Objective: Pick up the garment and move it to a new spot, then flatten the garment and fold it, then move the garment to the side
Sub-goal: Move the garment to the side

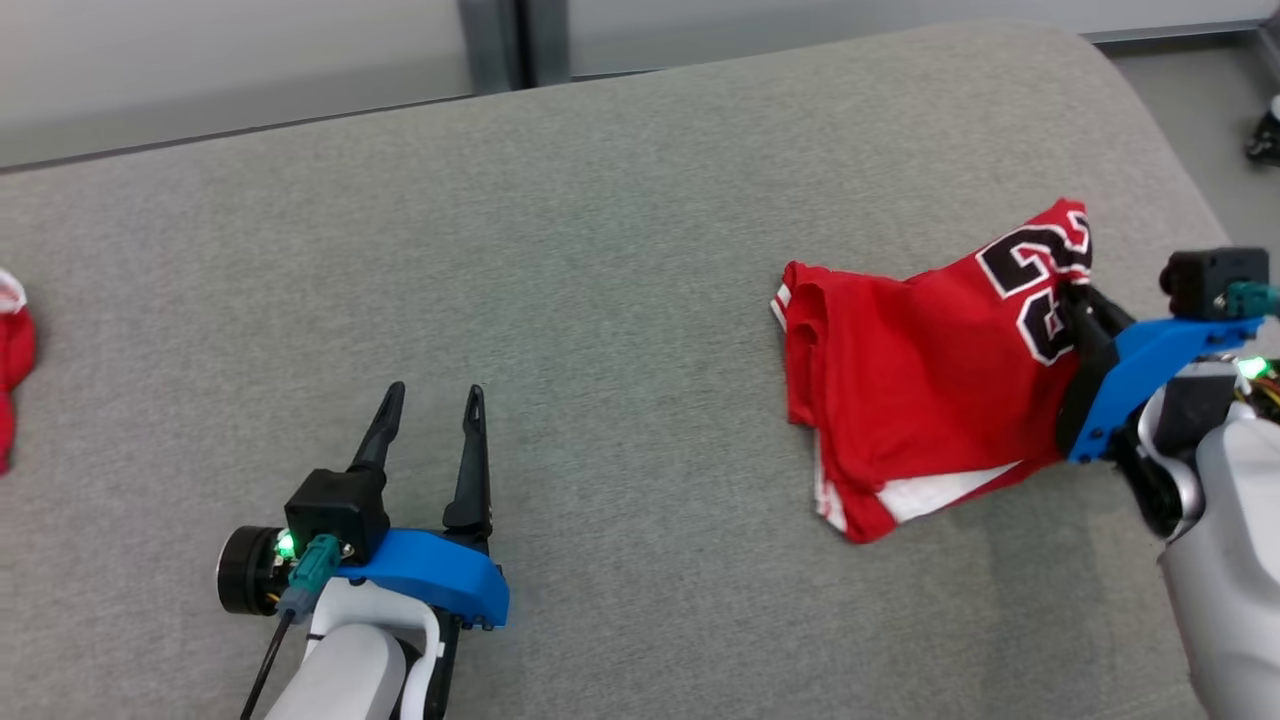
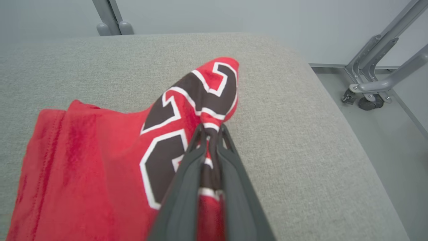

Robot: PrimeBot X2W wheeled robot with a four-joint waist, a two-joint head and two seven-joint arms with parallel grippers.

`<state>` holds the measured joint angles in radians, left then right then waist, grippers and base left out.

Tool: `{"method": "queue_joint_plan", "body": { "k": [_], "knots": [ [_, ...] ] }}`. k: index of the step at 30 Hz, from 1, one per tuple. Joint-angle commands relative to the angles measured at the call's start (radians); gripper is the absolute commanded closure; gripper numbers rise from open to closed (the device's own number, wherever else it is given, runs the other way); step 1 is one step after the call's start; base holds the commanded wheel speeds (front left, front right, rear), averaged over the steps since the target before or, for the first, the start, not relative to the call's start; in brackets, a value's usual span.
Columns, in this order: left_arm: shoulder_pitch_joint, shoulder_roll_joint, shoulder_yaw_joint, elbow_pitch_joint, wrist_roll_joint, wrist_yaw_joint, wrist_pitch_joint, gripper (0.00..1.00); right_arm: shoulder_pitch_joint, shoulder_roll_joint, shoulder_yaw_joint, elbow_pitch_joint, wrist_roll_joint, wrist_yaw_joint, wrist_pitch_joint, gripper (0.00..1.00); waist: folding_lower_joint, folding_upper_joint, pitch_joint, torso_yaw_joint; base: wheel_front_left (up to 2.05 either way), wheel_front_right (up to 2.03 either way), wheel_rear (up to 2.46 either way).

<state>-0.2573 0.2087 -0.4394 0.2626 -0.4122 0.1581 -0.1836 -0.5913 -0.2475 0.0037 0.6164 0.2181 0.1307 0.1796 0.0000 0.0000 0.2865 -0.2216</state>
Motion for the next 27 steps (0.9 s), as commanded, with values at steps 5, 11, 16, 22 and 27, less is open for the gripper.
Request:
{"method": "queue_joint_plan", "body": {
  "k": [5, 11, 16, 22, 27],
  "knots": [
    [-0.013, 0.004, 0.005, -0.014, -0.005, 0.010, -0.008, 0.00, -0.093, -0.077, -0.051, 0.045, -0.019, 0.000, -0.009, 1.00, 0.0000, 0.0000, 0.025, 0.067, 0.00, 0.00, 0.00],
    [-0.024, 0.003, 0.010, -0.023, -0.009, 0.016, -0.015, 0.00, -0.170, -0.182, -0.126, 0.107, -0.076, 0.000, 0.010, 1.00, 0.0000, 0.0000, 0.057, 0.132, 0.00, 0.00, 0.00],
    [-0.031, 0.003, 0.008, -0.027, -0.008, 0.017, -0.020, 0.00, -0.213, -0.249, -0.191, 0.158, -0.134, 0.000, 0.016, 1.00, 0.0000, 0.0000, 0.087, 0.168, 0.00, 0.00, 0.00],
    [-0.041, 0.009, 0.010, -0.033, -0.007, 0.025, -0.023, 0.00, -0.248, -0.280, -0.273, 0.209, -0.214, 0.000, -0.002, 1.00, 0.0000, 0.0000, 0.111, 0.182, 0.00, 0.00, 0.00],
    [-0.046, 0.011, 0.005, -0.038, -0.005, 0.027, -0.019, 0.00, -0.265, -0.265, -0.356, 0.227, -0.308, 0.000, -0.050, 0.00, 0.0000, 0.0000, 0.119, 0.178, 0.00, 0.00, 0.00]
  ]
}}
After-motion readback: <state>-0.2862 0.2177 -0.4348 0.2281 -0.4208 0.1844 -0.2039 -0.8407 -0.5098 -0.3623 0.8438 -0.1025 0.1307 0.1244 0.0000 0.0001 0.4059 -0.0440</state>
